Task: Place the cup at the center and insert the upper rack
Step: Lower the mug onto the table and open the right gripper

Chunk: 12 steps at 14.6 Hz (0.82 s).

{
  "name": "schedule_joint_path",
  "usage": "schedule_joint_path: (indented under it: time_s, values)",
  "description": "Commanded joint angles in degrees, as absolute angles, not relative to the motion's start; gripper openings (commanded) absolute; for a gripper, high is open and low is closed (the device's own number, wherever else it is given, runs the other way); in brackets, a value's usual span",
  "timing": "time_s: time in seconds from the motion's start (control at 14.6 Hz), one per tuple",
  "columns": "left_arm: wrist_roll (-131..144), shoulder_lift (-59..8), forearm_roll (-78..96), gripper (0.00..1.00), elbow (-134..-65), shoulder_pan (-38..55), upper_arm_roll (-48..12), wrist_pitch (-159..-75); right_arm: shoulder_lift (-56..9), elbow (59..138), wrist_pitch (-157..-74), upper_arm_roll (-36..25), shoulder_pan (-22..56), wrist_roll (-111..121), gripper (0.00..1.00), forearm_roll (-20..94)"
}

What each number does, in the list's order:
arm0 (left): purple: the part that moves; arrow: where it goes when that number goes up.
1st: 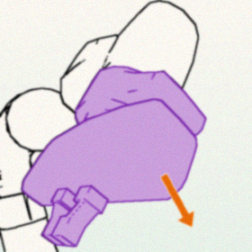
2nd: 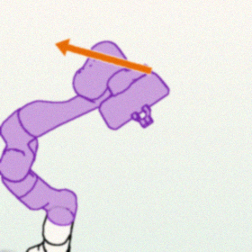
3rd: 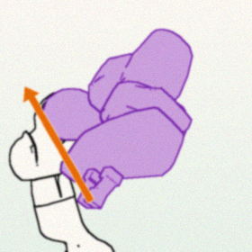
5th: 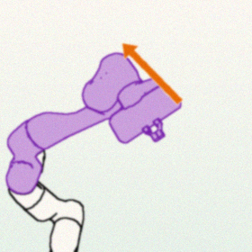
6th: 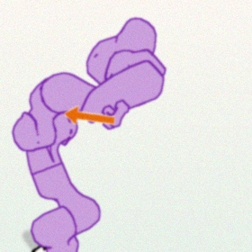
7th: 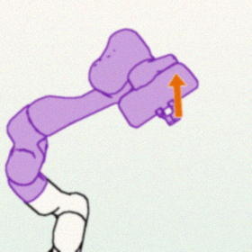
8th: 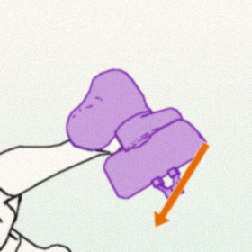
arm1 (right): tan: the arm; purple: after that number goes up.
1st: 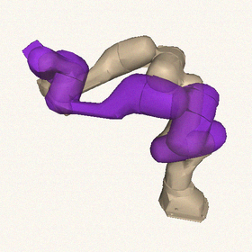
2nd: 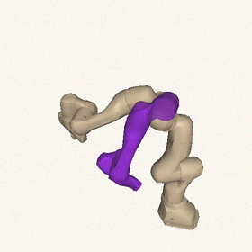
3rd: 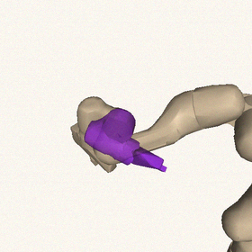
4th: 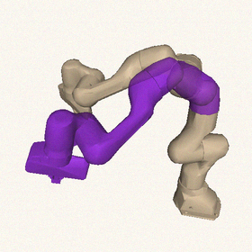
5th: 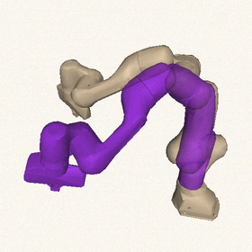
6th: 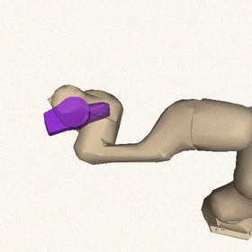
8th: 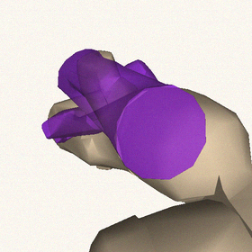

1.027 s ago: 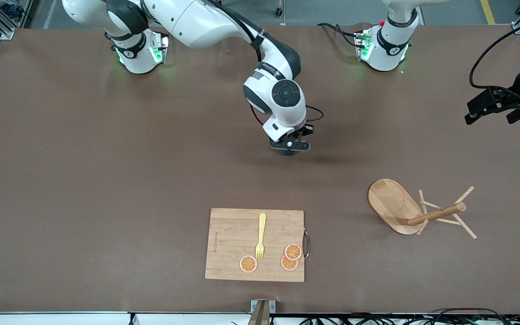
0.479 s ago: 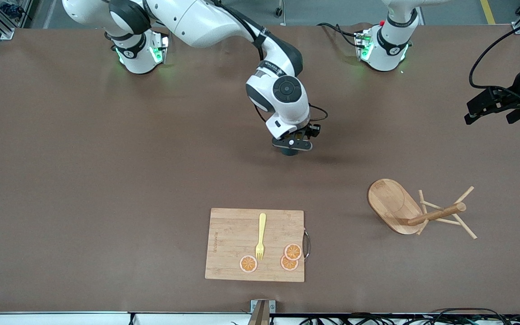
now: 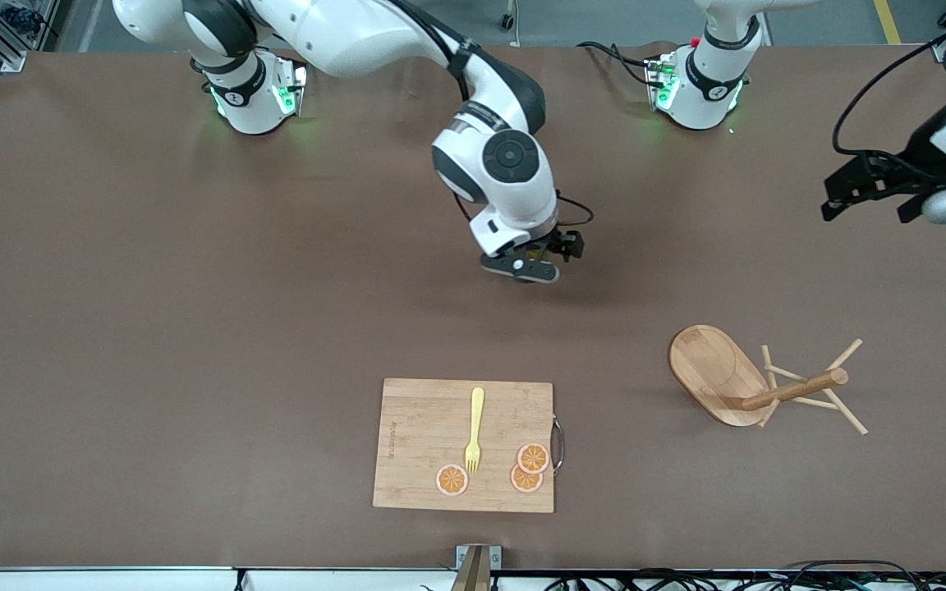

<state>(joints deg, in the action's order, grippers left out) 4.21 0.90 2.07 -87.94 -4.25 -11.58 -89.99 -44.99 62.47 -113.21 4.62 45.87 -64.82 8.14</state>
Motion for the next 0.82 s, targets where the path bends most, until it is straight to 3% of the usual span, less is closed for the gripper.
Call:
schedule_joint_path:
  time_s: [0.0,0.27,0.41,0.75]
  values:
    - [4.1,2.5,2.9,1.0,-87.5,-4.6,-14.8,-88.3,-37.5,62.7,-105.0,5.2,39.3,-63.0,1.0,9.0]
    - [12.2,3.3,4.9,1.0,-87.5,-4.6,-23.4,-87.5,-32.4,62.7,-94.5,3.2,32.5,-54.0,1.0,6.5]
    - [21.8,2.9,6.3,1.0,-87.3,-4.4,-29.1,-88.3,-29.5,63.0,-93.8,2.4,29.8,-51.2,1.0,3.2]
    - [40.5,-0.9,4.8,1.0,-87.4,-4.1,-43.0,-97.5,-26.1,63.0,-83.2,2.2,22.2,-43.3,1.0,-1.0]
